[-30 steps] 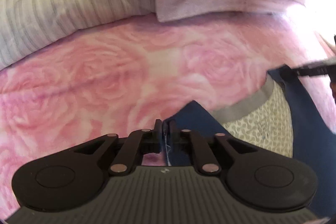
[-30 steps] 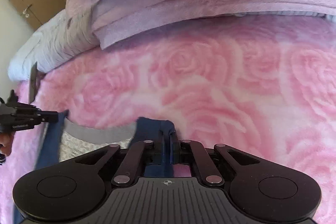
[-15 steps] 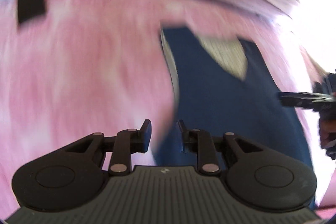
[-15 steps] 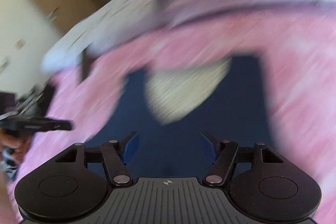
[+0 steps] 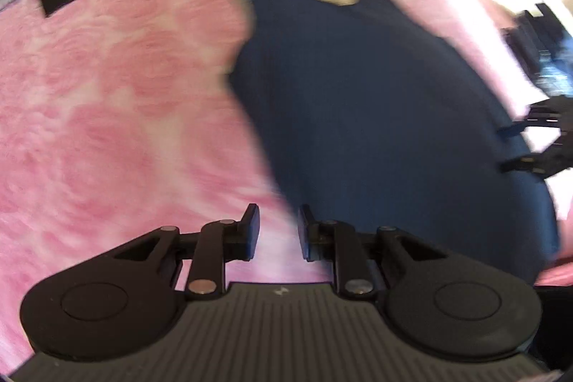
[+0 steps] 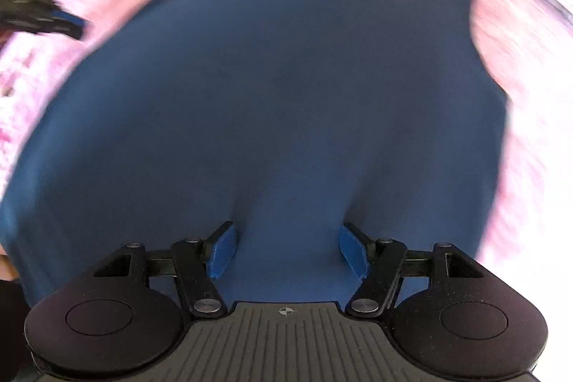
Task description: Fold clothes
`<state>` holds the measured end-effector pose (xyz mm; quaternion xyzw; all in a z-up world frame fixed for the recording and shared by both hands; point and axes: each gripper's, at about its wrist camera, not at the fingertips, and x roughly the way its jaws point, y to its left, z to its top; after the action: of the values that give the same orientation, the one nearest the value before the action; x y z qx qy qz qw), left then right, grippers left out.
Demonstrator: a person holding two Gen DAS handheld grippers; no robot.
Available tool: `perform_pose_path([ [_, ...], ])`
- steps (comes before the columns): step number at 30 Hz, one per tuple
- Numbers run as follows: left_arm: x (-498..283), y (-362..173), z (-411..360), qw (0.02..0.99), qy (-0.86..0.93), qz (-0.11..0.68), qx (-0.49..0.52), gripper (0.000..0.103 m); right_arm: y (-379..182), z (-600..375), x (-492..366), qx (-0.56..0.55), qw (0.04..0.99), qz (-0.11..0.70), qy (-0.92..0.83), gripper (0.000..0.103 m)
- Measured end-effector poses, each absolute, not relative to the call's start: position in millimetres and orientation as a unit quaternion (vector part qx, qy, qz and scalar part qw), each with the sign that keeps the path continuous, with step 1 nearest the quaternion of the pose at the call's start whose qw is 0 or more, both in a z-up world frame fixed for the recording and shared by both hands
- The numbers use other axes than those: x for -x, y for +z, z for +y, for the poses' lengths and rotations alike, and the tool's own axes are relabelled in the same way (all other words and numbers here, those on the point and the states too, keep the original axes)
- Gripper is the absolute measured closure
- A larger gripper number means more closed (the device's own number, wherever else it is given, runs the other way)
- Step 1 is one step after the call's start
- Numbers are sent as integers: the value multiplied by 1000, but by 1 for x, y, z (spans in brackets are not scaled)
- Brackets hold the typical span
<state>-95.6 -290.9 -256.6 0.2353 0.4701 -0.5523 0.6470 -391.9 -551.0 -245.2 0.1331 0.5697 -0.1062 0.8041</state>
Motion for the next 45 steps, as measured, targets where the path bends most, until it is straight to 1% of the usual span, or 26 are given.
perform_pose_path([
  [4, 159, -273, -273, 616, -563, 492, -246, 83, -249, -536, 418, -147, 805, 563, -118, 36],
  [8, 187, -282, -245, 636, -522, 514, -242, 83, -252, -527, 450, -155, 811, 552, -116, 36],
  [11, 205, -285, -229, 648, -491, 530, -241, 83, -249, -525, 489, -154, 809, 555, -118, 36],
  [16, 238, -279, -223, 645, -469, 526, -295, 83, -250, -518, 556, -176, 799, 561, -125, 36],
  [17, 243, -278, -223, 646, -463, 525, -303, 83, -250, -516, 562, -171, 789, 575, -130, 36],
  [20, 255, -272, -226, 647, -443, 529, -325, 83, -252, -517, 590, -210, 757, 599, -153, 36],
  [22, 262, -267, -229, 642, -436, 534, -337, 83, -244, -521, 602, -236, 739, 601, -191, 36],
  [25, 272, -257, -234, 634, -438, 530, -354, 83, -227, -525, 609, -265, 743, 575, -218, 36],
  [28, 275, -249, -239, 634, -440, 530, -352, 79, -213, -522, 598, -254, 762, 554, -218, 36],
  [32, 275, -247, -245, 633, -444, 529, -350, 78, -229, -521, 587, -268, 759, 559, -198, 37],
  [33, 274, -248, -246, 632, -445, 529, -350, 78, -237, -522, 592, -279, 756, 560, -194, 47],
  [34, 274, -251, -247, 631, -446, 528, -352, 78, -246, -524, 592, -293, 751, 560, -192, 70],
  [35, 273, -254, -248, 629, -446, 528, -355, 78, -254, -525, 593, -304, 745, 561, -193, 82],
  [37, 274, -258, -249, 625, -446, 528, -361, 78, -257, -533, 602, -325, 747, 546, -196, 93],
  [39, 277, -257, -249, 621, -452, 525, -365, 78, -255, -540, 619, -348, 740, 538, -205, 93],
  [42, 283, -256, -250, 617, -454, 523, -373, 78, -252, -546, 637, -361, 725, 537, -235, 98],
  [45, 289, -253, -253, 618, -456, 520, -375, 78, -241, -545, 643, -353, 732, 525, -253, 97],
])
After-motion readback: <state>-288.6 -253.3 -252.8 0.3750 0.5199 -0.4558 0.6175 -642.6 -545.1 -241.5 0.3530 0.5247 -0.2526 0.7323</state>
